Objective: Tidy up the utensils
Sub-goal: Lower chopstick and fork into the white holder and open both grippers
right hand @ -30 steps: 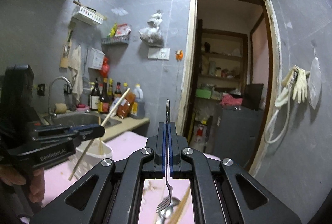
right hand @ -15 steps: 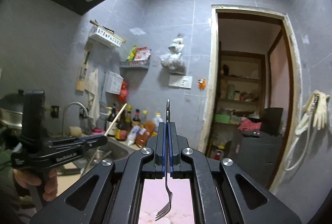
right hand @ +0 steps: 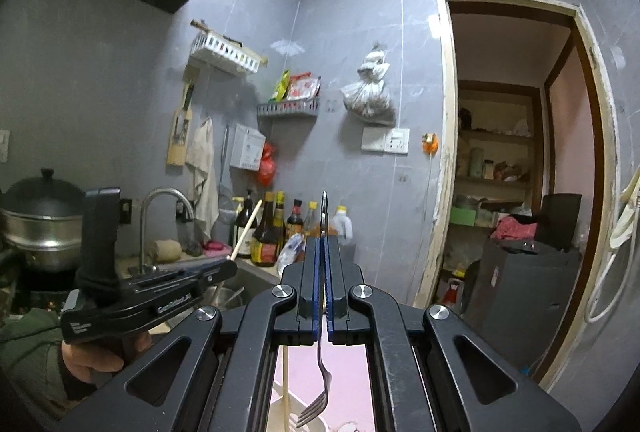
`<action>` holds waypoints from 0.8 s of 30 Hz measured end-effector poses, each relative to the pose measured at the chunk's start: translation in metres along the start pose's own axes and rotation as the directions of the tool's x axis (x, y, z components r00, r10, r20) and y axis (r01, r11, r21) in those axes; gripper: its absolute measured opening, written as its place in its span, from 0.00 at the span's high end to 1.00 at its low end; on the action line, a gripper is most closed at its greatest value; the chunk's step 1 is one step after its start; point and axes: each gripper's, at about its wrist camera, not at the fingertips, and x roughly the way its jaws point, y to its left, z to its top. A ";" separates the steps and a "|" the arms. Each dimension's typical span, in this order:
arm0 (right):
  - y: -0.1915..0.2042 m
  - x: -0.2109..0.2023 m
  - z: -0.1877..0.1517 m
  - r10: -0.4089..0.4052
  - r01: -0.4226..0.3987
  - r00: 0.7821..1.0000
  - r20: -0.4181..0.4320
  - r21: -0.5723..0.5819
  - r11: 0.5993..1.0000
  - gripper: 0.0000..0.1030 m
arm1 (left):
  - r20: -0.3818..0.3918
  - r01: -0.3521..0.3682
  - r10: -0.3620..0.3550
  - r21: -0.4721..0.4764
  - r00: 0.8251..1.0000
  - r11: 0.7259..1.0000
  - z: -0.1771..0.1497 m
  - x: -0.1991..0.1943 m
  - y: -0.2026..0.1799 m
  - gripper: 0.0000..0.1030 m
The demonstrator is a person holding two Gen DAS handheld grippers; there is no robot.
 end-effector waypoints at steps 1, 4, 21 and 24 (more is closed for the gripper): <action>0.000 0.004 -0.004 0.004 -0.004 1.000 -0.010 0.006 1.000 1.00 | -0.001 -0.009 0.009 -0.003 1.000 1.000 -0.002 0.002 0.002 0.98; 0.000 0.013 -0.015 0.010 -0.010 0.999 -0.040 0.017 1.000 1.00 | -0.002 -0.032 0.032 -0.010 0.999 0.999 -0.011 0.007 0.007 0.98; -0.013 0.030 -0.068 0.129 -0.094 0.967 -0.219 0.162 0.982 0.98 | -0.105 -0.060 0.064 0.039 0.992 0.997 -0.059 -0.002 -0.006 0.98; -0.015 0.029 -0.072 0.136 -0.097 0.963 -0.234 0.169 0.981 0.96 | -0.142 -0.047 0.051 0.032 0.989 0.998 -0.062 -0.005 -0.008 0.97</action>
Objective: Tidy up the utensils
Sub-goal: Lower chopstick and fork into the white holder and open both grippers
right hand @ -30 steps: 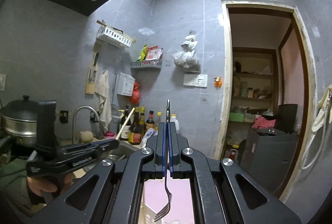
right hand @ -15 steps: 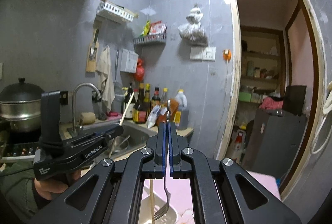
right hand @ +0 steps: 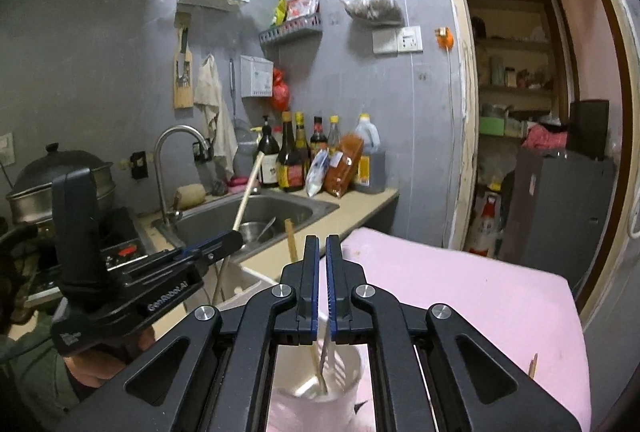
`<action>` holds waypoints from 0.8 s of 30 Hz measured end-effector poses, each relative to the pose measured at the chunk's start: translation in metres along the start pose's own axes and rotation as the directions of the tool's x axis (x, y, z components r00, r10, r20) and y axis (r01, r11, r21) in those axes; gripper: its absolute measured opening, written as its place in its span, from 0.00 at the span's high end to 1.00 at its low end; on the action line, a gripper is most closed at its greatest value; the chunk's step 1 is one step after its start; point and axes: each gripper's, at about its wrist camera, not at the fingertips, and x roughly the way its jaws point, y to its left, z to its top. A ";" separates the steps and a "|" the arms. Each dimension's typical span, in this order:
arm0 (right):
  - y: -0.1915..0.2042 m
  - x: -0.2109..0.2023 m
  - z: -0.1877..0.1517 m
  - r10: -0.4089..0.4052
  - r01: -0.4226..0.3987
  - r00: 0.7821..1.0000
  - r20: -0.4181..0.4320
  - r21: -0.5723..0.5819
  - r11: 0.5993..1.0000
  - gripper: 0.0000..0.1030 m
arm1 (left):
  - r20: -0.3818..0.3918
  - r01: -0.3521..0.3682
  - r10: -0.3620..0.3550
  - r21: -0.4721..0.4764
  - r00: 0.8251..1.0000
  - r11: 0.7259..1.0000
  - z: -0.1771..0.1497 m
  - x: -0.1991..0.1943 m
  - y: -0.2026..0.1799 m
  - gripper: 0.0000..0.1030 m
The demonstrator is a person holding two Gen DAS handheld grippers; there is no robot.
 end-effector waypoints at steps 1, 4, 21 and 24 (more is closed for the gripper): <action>-0.001 -0.001 -0.001 0.003 -0.003 1.000 -0.003 0.001 1.000 0.94 | -0.013 0.000 0.000 0.002 1.000 1.000 -0.002 -0.001 -0.001 0.97; -0.003 -0.005 -0.003 0.015 -0.015 1.000 -0.002 0.011 1.000 0.87 | -0.037 0.009 -0.008 0.005 0.999 1.000 -0.004 -0.004 -0.004 0.96; -0.042 -0.089 0.004 -0.193 0.193 0.960 0.200 0.021 0.981 0.38 | 0.059 0.055 -0.061 0.089 0.996 0.994 0.015 -0.043 -0.082 0.54; -0.050 -0.111 0.004 -0.252 0.254 0.935 0.250 0.024 0.967 0.22 | 0.077 0.070 -0.079 0.112 0.994 0.991 0.016 -0.047 -0.101 0.40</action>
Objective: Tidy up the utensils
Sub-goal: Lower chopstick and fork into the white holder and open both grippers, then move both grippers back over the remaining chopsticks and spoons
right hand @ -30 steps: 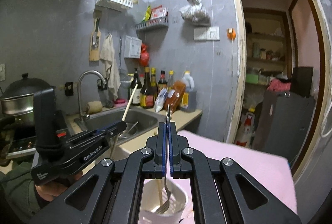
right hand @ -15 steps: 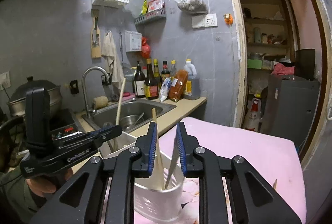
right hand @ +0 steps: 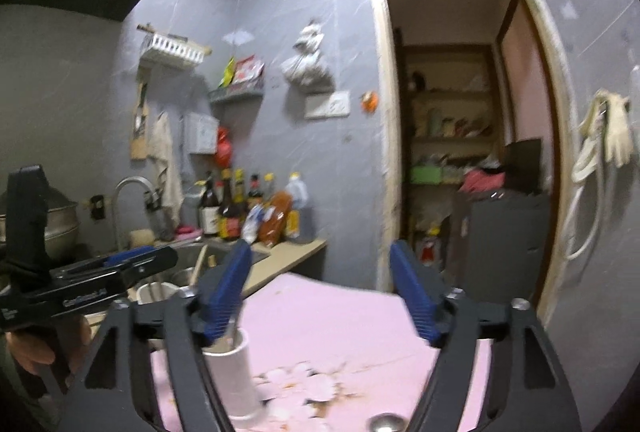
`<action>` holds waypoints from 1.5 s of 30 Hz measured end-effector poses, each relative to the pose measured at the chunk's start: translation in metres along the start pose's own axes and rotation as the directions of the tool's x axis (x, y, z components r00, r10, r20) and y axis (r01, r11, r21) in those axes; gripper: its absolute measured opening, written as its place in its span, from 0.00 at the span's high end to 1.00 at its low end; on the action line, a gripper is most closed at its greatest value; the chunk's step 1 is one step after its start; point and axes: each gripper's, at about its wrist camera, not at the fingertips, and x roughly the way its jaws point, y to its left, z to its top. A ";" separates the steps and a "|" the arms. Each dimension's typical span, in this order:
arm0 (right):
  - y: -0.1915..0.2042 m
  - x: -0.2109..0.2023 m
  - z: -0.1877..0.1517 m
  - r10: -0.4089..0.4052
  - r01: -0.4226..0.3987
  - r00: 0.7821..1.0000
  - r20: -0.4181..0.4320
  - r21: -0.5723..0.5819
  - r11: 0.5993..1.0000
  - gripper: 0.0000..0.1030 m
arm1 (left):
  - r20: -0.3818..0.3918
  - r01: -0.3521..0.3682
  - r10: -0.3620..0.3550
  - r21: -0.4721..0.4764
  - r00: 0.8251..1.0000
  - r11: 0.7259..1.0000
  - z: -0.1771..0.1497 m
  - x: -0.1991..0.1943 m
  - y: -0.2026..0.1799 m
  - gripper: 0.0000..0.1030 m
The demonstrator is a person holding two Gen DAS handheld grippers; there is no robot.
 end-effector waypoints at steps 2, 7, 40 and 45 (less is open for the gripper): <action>-0.008 -0.011 0.002 -0.039 0.039 0.999 0.023 -0.005 0.999 0.13 | 0.005 0.017 -0.017 0.005 1.000 1.000 0.001 -0.001 -0.010 0.31; -0.030 -0.035 0.000 -0.105 0.105 0.993 0.053 0.003 0.994 0.00 | 0.009 0.044 -0.044 0.013 0.999 0.999 -0.002 0.000 -0.034 0.08; -0.122 -0.014 -0.098 -0.106 0.114 0.906 -0.410 -0.004 0.993 0.19 | -0.428 0.079 -0.021 0.118 0.904 0.990 -0.108 0.073 -0.114 0.04; -0.129 0.007 -0.114 -0.067 0.084 0.851 -0.521 0.009 0.996 0.40 | -0.488 0.072 0.001 0.131 0.873 0.989 -0.115 0.088 -0.119 0.14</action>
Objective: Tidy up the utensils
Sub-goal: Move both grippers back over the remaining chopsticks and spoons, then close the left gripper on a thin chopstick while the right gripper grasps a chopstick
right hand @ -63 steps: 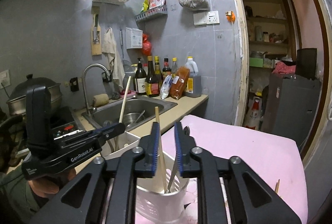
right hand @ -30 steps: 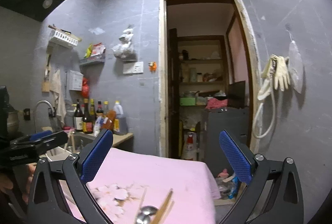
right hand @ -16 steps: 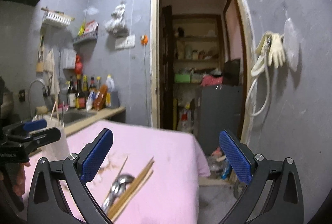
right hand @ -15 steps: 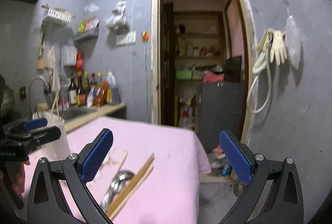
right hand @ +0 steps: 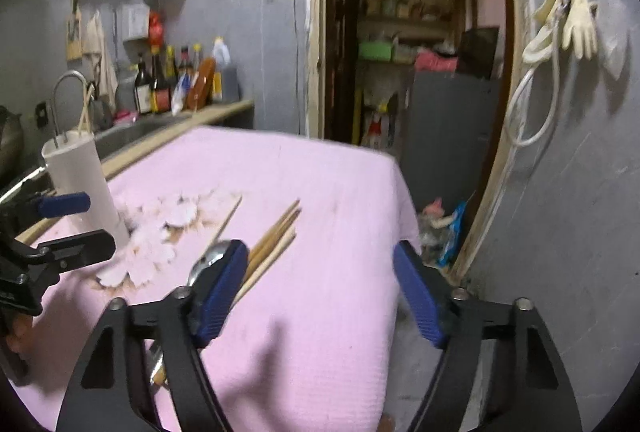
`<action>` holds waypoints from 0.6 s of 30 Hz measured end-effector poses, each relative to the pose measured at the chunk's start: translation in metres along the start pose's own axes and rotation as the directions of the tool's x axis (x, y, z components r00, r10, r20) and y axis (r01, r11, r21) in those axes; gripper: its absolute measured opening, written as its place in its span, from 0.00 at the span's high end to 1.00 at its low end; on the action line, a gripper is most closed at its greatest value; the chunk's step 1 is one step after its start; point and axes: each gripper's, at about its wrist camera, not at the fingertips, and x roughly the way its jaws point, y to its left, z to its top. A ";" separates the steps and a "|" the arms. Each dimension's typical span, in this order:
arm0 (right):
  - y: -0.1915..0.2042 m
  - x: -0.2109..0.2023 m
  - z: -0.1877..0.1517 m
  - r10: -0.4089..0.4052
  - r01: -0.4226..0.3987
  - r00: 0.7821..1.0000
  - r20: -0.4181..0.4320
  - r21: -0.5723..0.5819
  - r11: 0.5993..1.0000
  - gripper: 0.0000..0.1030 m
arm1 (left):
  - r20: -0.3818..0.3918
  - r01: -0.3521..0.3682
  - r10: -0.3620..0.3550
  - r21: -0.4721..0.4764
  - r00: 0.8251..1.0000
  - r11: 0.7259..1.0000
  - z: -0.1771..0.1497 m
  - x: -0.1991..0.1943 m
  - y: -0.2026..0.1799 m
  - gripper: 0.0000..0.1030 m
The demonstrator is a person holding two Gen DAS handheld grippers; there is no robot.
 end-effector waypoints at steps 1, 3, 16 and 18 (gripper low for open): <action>-0.001 0.004 0.000 0.012 -0.012 1.000 -0.018 0.004 1.000 0.47 | -0.018 -0.004 0.004 0.006 1.000 1.000 0.001 0.004 -0.001 0.20; -0.004 0.014 0.002 0.044 -0.043 0.997 -0.057 0.018 0.999 0.52 | -0.052 -0.002 0.002 0.010 0.999 1.000 0.005 0.013 -0.003 0.30; -0.001 0.070 0.021 0.190 -0.173 0.953 -0.237 0.091 0.981 0.80 | -0.248 -0.017 -0.002 -0.074 0.969 0.997 0.027 0.081 0.003 0.78; -0.003 0.079 0.022 0.201 -0.178 0.945 -0.259 0.111 0.978 0.82 | -0.267 -0.021 -0.001 -0.079 0.964 0.997 0.026 0.090 0.007 0.80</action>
